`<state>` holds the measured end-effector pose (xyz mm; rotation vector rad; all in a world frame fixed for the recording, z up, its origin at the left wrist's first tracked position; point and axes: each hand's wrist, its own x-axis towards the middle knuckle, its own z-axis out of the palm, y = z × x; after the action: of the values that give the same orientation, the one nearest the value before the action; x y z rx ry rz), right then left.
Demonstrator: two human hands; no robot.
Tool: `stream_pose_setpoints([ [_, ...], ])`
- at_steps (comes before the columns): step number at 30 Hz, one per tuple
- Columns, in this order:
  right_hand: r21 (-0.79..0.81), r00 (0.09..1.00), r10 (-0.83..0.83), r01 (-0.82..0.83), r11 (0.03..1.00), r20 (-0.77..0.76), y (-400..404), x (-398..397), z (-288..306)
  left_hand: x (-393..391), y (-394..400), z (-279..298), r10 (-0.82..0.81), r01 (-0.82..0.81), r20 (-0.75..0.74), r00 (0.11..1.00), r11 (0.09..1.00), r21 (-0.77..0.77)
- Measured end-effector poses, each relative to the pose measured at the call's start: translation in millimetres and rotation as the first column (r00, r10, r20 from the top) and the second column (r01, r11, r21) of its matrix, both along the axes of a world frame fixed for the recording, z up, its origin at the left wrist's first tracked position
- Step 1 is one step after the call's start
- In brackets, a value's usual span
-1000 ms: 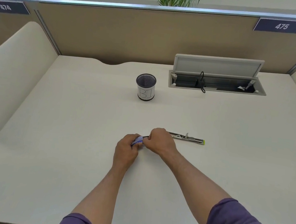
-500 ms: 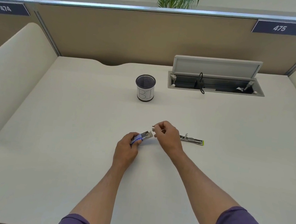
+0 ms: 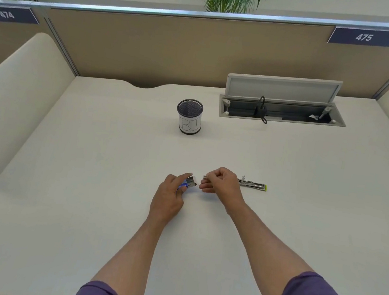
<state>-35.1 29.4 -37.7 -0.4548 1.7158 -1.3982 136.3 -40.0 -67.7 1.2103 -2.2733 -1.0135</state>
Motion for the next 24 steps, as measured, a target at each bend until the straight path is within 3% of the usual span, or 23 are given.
stream_pose_setpoints([
  [5, 0.034, 0.955, -0.068, 0.060, 0.998, 0.287, 4, -2, 2, 1, 3, 0, -0.003, 0.002, -0.016, 1.000, 1.000, -0.017],
  [9, 0.053, 0.925, -0.107, 0.094, 0.994, 0.365, 6, -4, -1, 1, 6, 2, -0.012, 0.012, -0.016, 1.000, 0.999, -0.030],
  [12, 0.061, 0.966, -0.030, 0.014, 0.998, 0.256, 5, -5, -6, 1, 8, 3, -0.013, 0.013, -0.009, 1.000, 1.000, -0.028],
  [14, 0.120, 0.997, 0.062, -0.067, 0.991, 0.041, 4, -4, -9, 1, 8, 3, -0.018, 0.017, -0.016, 1.000, 0.999, -0.027],
  [17, 0.175, 0.962, 0.169, -0.133, 0.976, -0.215, 3, 1, -11, -1, 9, 5, -0.023, 0.022, -0.029, 0.999, 0.999, -0.029],
  [24, 0.161, 0.960, 0.189, -0.157, 0.974, -0.206, 3, 1, -13, -4, 10, 8, -0.020, 0.017, -0.074, 0.997, 0.999, -0.037],
])
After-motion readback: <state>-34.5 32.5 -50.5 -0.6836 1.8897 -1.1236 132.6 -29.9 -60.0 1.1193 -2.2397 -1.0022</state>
